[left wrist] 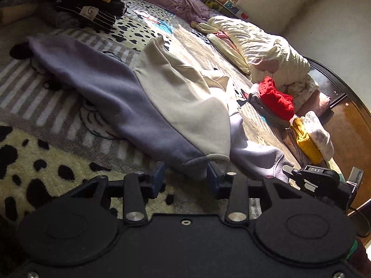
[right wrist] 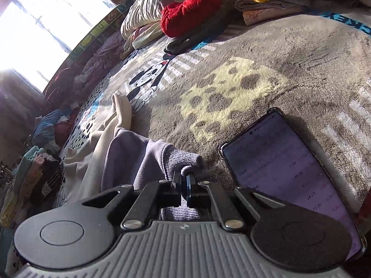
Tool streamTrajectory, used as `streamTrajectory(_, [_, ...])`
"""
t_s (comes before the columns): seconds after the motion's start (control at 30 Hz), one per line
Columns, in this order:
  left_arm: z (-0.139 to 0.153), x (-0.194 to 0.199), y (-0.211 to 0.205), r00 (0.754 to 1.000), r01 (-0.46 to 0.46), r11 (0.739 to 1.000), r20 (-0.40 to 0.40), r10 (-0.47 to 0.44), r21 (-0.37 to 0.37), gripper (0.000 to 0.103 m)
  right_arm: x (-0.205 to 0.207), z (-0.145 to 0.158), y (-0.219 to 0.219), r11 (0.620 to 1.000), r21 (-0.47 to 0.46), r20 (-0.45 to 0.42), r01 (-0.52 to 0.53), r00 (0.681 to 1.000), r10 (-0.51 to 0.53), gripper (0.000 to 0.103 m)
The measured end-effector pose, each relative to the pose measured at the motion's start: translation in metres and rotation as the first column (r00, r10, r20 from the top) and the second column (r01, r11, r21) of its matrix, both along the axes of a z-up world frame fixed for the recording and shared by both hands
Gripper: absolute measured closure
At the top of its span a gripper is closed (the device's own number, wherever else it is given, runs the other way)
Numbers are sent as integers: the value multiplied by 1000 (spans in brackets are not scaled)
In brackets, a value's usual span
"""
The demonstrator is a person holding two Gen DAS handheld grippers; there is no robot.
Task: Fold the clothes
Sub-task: 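Grasp the lavender sleeve cuff with the right gripper, then lay the sleeve straight along the body with the right gripper and release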
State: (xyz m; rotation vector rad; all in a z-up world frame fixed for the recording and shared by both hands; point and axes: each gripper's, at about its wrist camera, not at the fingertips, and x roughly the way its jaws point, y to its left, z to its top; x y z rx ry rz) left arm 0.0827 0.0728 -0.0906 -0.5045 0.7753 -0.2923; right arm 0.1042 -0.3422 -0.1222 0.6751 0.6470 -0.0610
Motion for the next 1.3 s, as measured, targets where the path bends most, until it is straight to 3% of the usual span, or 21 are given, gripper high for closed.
streamTrajectory(0.2, [-1, -2, 5, 1000, -7, 1000, 1, 7, -9, 65, 35, 67, -30, 960, -278, 88, -35, 994, 62, 98])
streamTrajectory(0.4, [-6, 1, 5, 1000, -7, 1000, -10, 6, -8, 65, 69, 111, -78, 907, -422, 77, -18, 995, 56, 98])
streamTrajectory(0.47, [-11, 3, 4, 1000, -9, 1000, -26, 8, -2, 65, 87, 108, -93, 901, -434, 13, -23, 999, 31, 98])
streamTrajectory(0.67, [-21, 7, 4, 998, -11, 1000, -54, 12, 13, 63, 133, 46, -111, 851, -523, -202, -50, 977, -67, 96])
streamTrajectory(0.77, [-24, 8, 6, 998, -16, 1000, -63, 17, 14, 63, 128, 34, -107, 847, -530, -190, -36, 979, -78, 95])
streamTrajectory(0.83, [-24, 9, 7, 998, -16, 1000, -68, 17, 13, 63, 122, 31, -105, 843, -538, -171, -13, 981, -94, 74])
streamTrajectory(0.9, [-23, 10, 6, 998, -9, 1000, -63, 10, 14, 63, 120, 29, -116, 873, -488, -170, 12, 979, -109, 64])
streamTrajectory(1.1, [-25, 11, 1, 998, 3, 1000, -63, -1, 20, 63, 104, -1, -163, 974, -183, -236, 131, 956, -173, 63])
streamTrajectory(1.27, [-26, 12, -3, 997, 12, 999, -71, -9, 33, 63, 96, -25, -169, 979, 35, -193, 203, 962, -193, 60])
streamTrajectory(1.3, [-25, 13, -3, 997, 7, 999, -73, -5, 32, 63, 98, -28, -169, 977, 67, -180, 204, 965, -189, 64])
